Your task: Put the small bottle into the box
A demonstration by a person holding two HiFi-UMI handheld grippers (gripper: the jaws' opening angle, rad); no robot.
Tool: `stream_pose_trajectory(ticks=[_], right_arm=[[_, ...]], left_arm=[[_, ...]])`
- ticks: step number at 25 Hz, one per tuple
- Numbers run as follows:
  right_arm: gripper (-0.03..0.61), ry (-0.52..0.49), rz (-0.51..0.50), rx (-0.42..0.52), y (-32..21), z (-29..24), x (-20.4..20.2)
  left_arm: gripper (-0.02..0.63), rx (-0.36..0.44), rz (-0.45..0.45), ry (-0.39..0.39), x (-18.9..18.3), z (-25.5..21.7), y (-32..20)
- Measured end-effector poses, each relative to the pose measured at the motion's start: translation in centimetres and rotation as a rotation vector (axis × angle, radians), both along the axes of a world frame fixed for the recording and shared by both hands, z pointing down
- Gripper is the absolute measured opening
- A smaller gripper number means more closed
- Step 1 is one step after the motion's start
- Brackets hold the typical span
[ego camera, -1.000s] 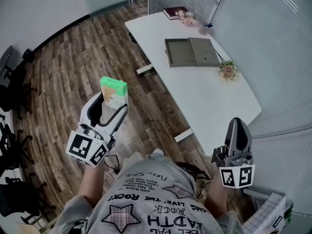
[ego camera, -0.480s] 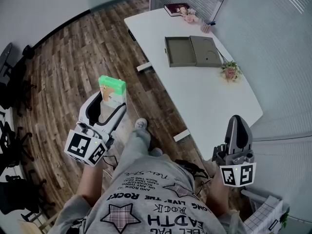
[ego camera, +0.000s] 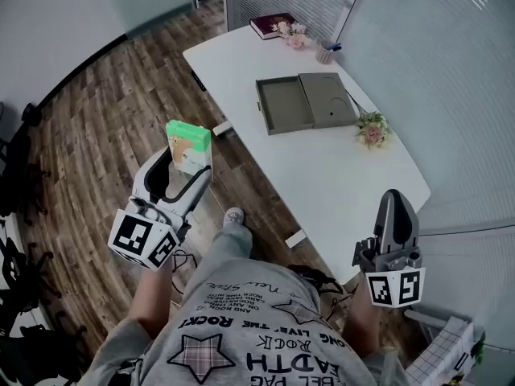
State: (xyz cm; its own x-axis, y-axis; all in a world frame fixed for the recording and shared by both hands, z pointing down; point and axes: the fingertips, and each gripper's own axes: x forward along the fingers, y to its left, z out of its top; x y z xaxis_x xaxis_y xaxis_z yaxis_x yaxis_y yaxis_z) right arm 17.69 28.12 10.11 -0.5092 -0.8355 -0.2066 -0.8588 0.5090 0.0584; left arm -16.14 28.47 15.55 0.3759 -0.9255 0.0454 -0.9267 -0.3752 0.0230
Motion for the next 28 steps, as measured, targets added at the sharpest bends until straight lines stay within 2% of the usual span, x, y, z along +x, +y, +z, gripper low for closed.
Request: stream_pose_trajectory(ticks=[9, 18, 24, 28], right_arm=[[0.015, 0.000, 0.078, -0.014, -6.7, -0.1, -3.2], [0.015, -0.021, 0.208, -0.040, -11.0, 0.9, -4.8], [0.015, -0.032, 0.239, -0.035, -12.1, 0.7, -6.3], [0.015, -0.025, 0.241, -0.061, -13.0, 1.5, -5.9]], left_arm=[[0.327, -0.014, 0.113, 0.002, -1.6, 0.1, -10.3], [0.325, -0.028, 0.254, -0.003, -2.2, 0.8, -18.4], [0.325, -0.028, 0.311, -0.004, -2.3, 0.7, -20.8], [0.326, -0.044, 0.317, 0.005, -1.6, 1.5, -21.5]])
